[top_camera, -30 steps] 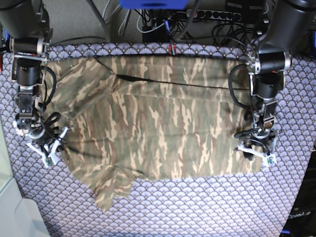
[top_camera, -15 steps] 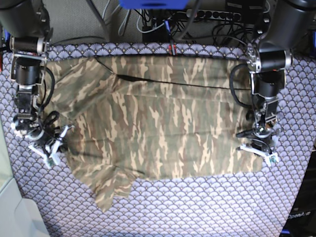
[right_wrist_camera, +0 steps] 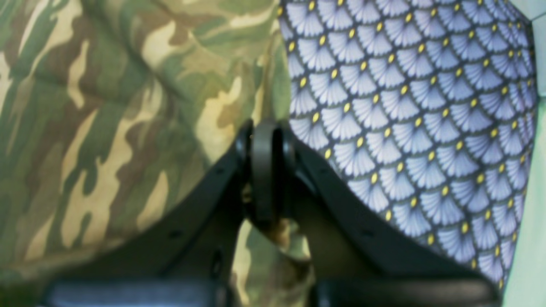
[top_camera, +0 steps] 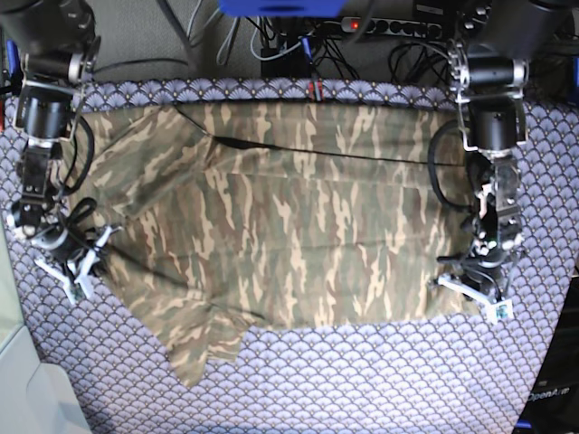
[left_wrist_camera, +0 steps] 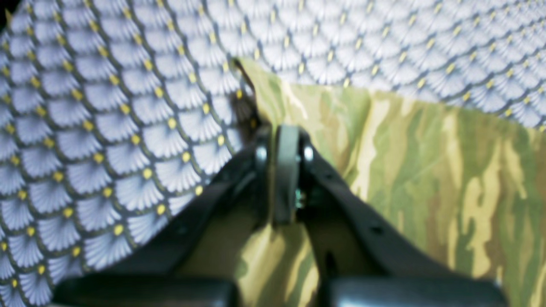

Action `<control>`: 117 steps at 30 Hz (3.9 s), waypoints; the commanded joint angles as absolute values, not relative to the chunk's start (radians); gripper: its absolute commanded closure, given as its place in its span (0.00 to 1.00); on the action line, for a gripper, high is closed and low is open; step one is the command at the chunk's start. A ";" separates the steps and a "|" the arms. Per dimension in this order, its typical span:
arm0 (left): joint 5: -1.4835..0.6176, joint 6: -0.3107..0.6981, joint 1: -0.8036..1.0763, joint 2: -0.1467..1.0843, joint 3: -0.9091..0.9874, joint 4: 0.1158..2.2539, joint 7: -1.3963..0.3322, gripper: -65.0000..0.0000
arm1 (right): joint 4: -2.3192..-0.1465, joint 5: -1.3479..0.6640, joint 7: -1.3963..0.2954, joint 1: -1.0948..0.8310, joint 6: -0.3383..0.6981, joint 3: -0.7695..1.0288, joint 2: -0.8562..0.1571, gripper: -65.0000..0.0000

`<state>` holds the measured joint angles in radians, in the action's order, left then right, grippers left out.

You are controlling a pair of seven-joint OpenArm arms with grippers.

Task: Fold the T-shirt properly
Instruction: 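Lift the held edge and fold it over toward the folded edge, then lower the folded edge and adjust both grippers along the fold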

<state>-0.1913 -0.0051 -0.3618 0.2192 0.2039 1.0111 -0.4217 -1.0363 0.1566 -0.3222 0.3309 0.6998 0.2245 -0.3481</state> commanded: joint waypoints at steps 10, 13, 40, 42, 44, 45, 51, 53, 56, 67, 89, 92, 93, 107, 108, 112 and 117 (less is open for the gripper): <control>-0.193 -0.001 -0.217 0.222 0.349 1.228 -0.472 0.99 | -1.351 0.016 -0.300 0.099 0.698 0.231 -0.401 1.00; -0.193 0.001 -0.176 0.222 0.371 1.283 -0.501 0.99 | -1.419 0.015 -0.300 0.030 0.698 0.251 -0.397 1.00; -0.193 0.001 0.151 0.222 0.401 1.552 -0.513 0.99 | -1.609 0.015 -0.469 -0.139 0.698 0.633 -0.240 1.00; -0.193 0.002 0.168 0.222 0.414 1.560 -0.513 0.99 | -1.609 0.015 -0.469 -0.148 0.698 0.633 -0.239 1.00; -0.193 0.002 0.171 0.220 0.420 1.554 -0.513 0.99 | -1.607 0.013 -0.469 -0.151 0.698 0.633 -0.237 1.00; -0.193 0.002 0.171 0.220 0.420 1.550 -0.513 0.99 | -1.607 0.013 -0.469 -0.151 0.698 0.633 -0.232 1.00; -0.193 0.002 0.170 0.220 0.420 1.549 -0.513 0.99 | -1.639 0.013 -0.470 -0.157 0.698 0.625 -0.231 1.00; -0.193 0.002 0.165 0.220 0.418 1.549 -0.513 0.99 | -1.641 0.015 -0.470 -0.153 0.698 0.622 -0.232 1.00; -0.193 0.002 0.163 0.220 0.415 1.547 -0.513 0.99 | -1.641 0.015 -0.472 -0.151 0.698 0.590 -0.246 0.99; -0.193 0.002 0.162 0.220 0.412 1.547 -0.513 0.99 | -1.639 0.015 -0.728 0.018 0.698 0.484 -0.315 0.64; -0.193 0.001 0.137 0.220 0.410 1.546 -0.513 0.99 | -1.635 -0.140 -1.122 0.188 0.698 0.492 -0.239 0.57; -0.193 0.001 0.130 0.220 0.410 1.546 -0.513 0.99 | -1.633 -0.147 -1.133 0.188 0.698 0.518 -0.229 0.57; -0.193 0.001 0.131 0.220 0.410 1.546 -0.513 0.99 | -1.624 -0.147 -1.139 0.188 0.698 0.524 -0.217 0.57; -0.193 -0.002 0.128 0.219 0.410 1.546 -0.513 0.99 | -1.442 -0.280 -1.142 0.202 0.698 0.533 -0.259 0.57; -0.193 -0.002 0.128 0.219 0.410 1.546 -0.513 0.99 | -1.442 -0.280 -1.142 0.200 0.698 0.533 -0.259 0.57; -0.193 -0.002 0.128 0.219 0.410 1.546 -0.513 0.99 | -1.442 -0.282 -1.142 0.180 0.698 0.533 -0.254 0.57; -0.193 -0.002 0.127 0.219 0.410 1.546 -0.513 0.99 | -1.442 -0.282 -1.139 0.157 0.698 0.533 -0.237 0.57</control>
